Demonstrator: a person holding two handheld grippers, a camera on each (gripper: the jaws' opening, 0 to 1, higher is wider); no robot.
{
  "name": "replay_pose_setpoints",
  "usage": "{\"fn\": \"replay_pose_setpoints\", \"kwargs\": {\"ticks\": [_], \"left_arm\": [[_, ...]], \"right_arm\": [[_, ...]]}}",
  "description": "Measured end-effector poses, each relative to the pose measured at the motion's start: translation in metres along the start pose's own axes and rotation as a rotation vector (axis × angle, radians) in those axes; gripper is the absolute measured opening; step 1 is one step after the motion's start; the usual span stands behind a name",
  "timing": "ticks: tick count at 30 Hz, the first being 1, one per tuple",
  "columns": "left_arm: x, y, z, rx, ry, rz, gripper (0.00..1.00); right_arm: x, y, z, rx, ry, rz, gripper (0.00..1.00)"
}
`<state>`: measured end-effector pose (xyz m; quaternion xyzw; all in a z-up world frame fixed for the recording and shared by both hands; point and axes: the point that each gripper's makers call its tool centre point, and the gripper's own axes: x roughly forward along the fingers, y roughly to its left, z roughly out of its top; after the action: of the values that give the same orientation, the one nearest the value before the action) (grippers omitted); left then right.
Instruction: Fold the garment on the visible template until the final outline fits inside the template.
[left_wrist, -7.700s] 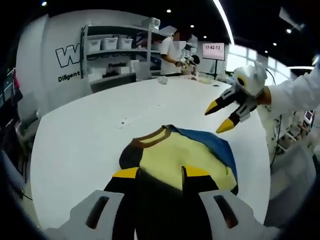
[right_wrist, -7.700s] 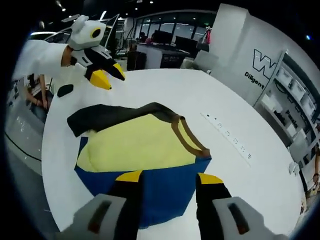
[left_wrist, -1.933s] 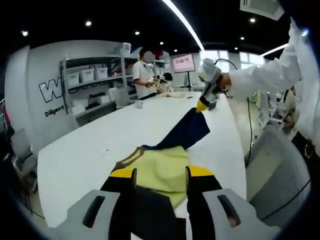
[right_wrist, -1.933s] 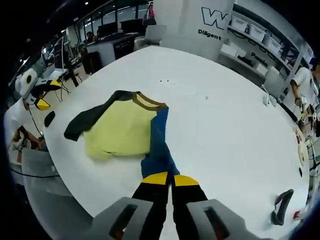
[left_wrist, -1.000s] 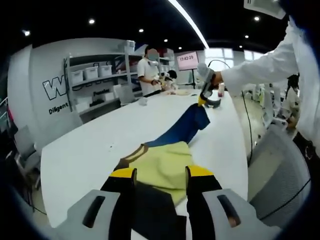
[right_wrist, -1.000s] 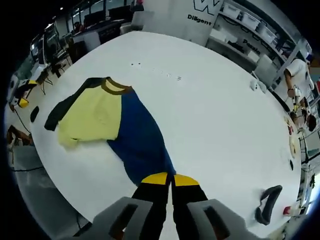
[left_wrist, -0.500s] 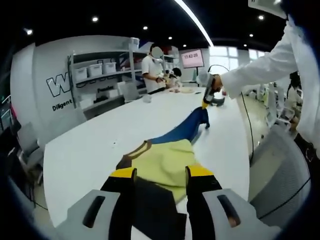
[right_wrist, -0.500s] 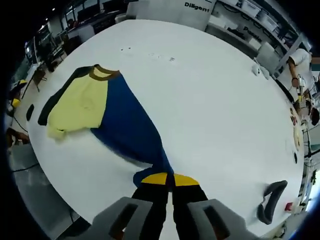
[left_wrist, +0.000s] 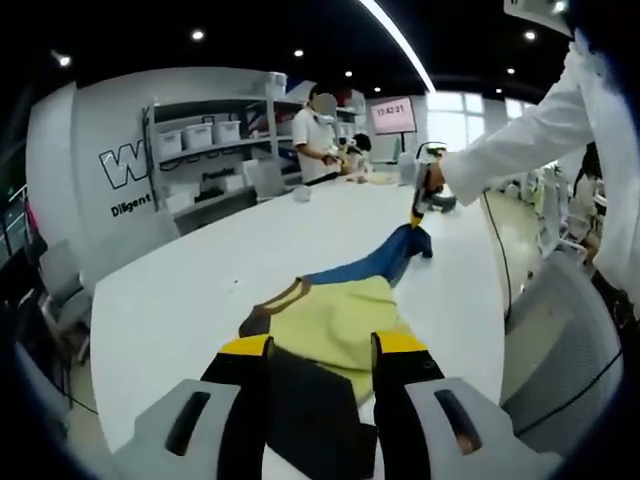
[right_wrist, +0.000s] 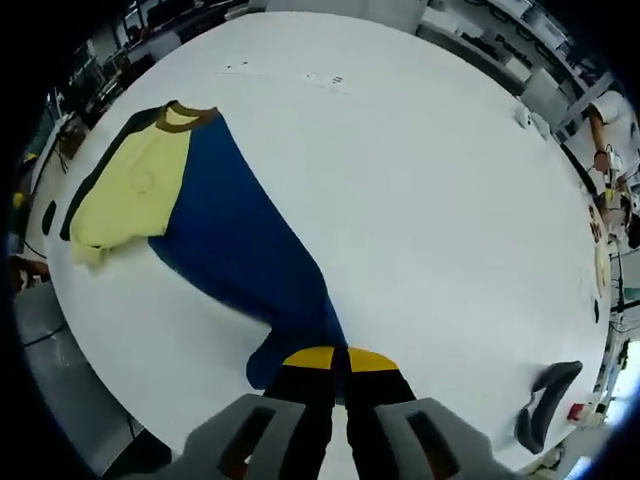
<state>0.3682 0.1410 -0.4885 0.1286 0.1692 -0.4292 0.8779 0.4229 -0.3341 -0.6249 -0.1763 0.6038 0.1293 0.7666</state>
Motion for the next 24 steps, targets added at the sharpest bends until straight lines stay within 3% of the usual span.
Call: {"fn": "replay_pose_setpoints", "kwargs": {"ticks": [11, 17, 24], "left_arm": [[0.001, -0.001, -0.004, -0.005, 0.015, 0.01, 0.36], [0.001, 0.0, -0.003, -0.006, 0.014, 0.016, 0.36], [0.002, 0.001, 0.001, -0.001, 0.006, 0.01, 0.36]], "right_arm": [[0.02, -0.002, -0.011, -0.038, 0.051, 0.002, 0.0], [0.024, -0.004, -0.008, -0.074, 0.043, -0.003, 0.0], [0.017, -0.004, -0.005, -0.087, 0.003, -0.005, 0.08]]}}
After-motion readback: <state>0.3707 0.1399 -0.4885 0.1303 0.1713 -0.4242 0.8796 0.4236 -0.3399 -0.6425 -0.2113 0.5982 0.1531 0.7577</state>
